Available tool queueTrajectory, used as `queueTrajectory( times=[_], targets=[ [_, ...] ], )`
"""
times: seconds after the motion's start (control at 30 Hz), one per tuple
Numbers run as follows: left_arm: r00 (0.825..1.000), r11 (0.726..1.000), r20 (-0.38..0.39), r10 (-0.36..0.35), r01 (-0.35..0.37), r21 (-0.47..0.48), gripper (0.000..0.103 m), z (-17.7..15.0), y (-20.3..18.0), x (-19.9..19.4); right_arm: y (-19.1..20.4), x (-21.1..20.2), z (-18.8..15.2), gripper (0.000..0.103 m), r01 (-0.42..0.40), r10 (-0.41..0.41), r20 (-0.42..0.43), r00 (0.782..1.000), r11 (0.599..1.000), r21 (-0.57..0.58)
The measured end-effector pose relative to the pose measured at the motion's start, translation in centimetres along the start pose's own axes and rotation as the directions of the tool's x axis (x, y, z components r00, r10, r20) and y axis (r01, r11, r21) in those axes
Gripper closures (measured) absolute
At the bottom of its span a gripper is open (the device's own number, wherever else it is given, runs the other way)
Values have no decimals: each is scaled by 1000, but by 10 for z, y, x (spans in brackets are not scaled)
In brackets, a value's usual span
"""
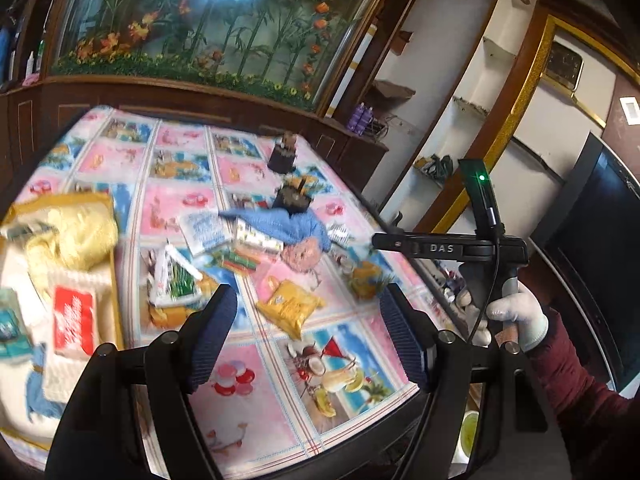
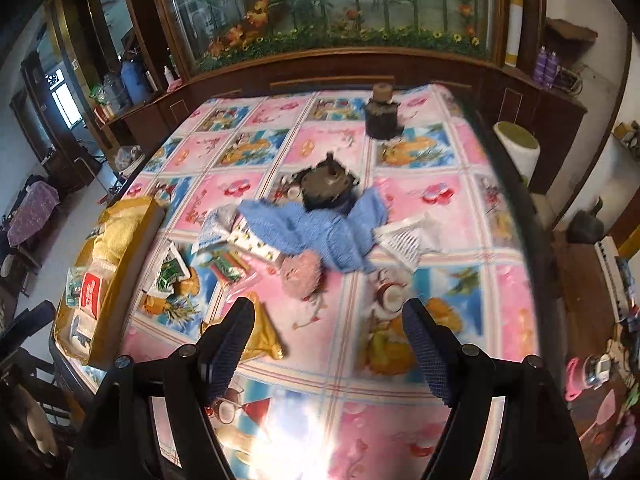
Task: Organize soft objects
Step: 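Grasp the yellow cracker packet with the left tool while the right tool grasps the pink fluffy ball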
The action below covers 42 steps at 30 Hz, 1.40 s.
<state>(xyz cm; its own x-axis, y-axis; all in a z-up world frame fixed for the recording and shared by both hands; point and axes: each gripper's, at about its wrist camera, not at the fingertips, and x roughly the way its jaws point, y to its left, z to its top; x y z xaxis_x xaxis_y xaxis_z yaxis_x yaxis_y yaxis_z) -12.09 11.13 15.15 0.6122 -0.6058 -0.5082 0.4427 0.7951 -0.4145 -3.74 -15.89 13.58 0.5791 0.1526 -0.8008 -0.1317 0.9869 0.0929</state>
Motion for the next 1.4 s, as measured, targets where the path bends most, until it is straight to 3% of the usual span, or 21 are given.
queueTrajectory(
  times=[0.2, 0.3, 0.4, 0.5, 0.57, 0.67, 0.83, 0.93, 1.07, 1.23, 1.4],
  targets=[
    [993, 998, 101, 64, -62, -19, 28, 50, 1, -42, -23, -67, 72, 21, 159, -153, 99, 983, 986, -59],
    [985, 994, 140, 100, -92, -67, 20, 64, 10, -56, -32, -84, 98, 5, 202, -191, 155, 969, 978, -57],
    [982, 989, 147, 114, -98, -113, 20, 62, 24, -57, -44, -68, 95, 4, 127, -124, 142, 982, 992, -13],
    [987, 981, 101, 122, -105, -160, 20, 51, 43, -39, -52, -28, 74, 6, 36, -39, 77, 996, 999, 39],
    [990, 973, 43, 135, -124, -195, 20, 42, 56, -25, -55, -1, 58, 15, 12, -14, 40, 999, 999, 53],
    [988, 963, -30, 152, -155, -222, 20, 29, 69, -1, -54, 36, 35, 34, -52, 54, -23, 998, 995, 80],
    [985, 955, -90, 149, -167, -247, 20, 8, 73, 34, -43, 82, 15, 34, -154, 168, -91, 982, 978, 140],
    [981, 974, -154, 118, -144, -173, 21, -8, 56, 68, -32, 100, 7, 34, -229, 252, -112, 961, 956, 181],
    [959, 994, -263, 108, -100, 44, 21, -26, 22, 122, -25, 121, 4, 34, -277, 313, -131, 941, 931, 236],
    [947, 967, -291, 136, -62, 249, 21, -37, -5, 167, -11, 139, 5, 34, -299, 339, -159, 927, 926, 231],
    [923, 929, -313, 222, -103, 354, 21, -40, -17, 206, 1, 150, 10, 39, -303, 339, -167, 926, 930, 207]
  ],
)
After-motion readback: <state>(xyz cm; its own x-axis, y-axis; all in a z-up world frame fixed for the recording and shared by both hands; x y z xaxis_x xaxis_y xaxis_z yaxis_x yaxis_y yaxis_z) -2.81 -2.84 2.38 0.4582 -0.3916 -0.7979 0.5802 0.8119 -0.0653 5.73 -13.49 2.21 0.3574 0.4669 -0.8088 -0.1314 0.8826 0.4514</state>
